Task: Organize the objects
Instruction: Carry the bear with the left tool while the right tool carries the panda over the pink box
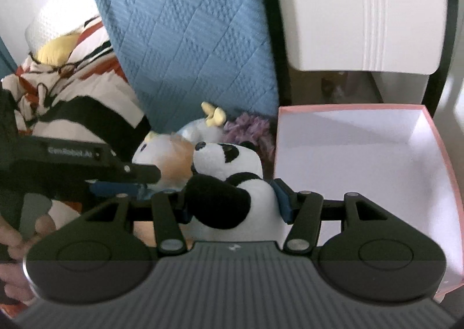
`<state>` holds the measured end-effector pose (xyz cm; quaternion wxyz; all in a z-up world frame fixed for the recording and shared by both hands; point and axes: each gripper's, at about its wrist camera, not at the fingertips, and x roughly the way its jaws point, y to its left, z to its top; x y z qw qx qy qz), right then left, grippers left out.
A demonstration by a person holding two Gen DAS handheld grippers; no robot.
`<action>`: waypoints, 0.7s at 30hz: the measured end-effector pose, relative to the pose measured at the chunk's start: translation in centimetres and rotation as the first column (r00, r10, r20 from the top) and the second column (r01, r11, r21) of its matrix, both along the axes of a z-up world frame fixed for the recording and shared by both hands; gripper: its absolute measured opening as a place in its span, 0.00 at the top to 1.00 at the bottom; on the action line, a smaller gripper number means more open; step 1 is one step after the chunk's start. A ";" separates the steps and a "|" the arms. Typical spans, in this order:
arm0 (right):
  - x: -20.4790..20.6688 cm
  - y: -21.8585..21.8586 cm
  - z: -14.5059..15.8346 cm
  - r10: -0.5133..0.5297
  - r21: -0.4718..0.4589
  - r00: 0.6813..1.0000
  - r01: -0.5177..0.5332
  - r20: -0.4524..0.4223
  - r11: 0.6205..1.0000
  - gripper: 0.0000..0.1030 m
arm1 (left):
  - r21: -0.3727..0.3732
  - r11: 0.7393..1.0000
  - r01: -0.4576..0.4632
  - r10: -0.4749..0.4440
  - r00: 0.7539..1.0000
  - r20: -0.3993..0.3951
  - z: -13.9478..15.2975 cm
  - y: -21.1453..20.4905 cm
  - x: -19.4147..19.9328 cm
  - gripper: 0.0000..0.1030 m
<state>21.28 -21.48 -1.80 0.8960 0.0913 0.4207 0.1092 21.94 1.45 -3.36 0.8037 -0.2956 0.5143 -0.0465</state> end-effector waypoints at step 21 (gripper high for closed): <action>-1.5 -7.8 -2.9 -0.125 0.000 0.992 0.125 -0.034 0.992 0.45 | 0.015 0.999 0.042 -0.038 0.981 -0.191 -10.8 -4.6 -0.3 0.24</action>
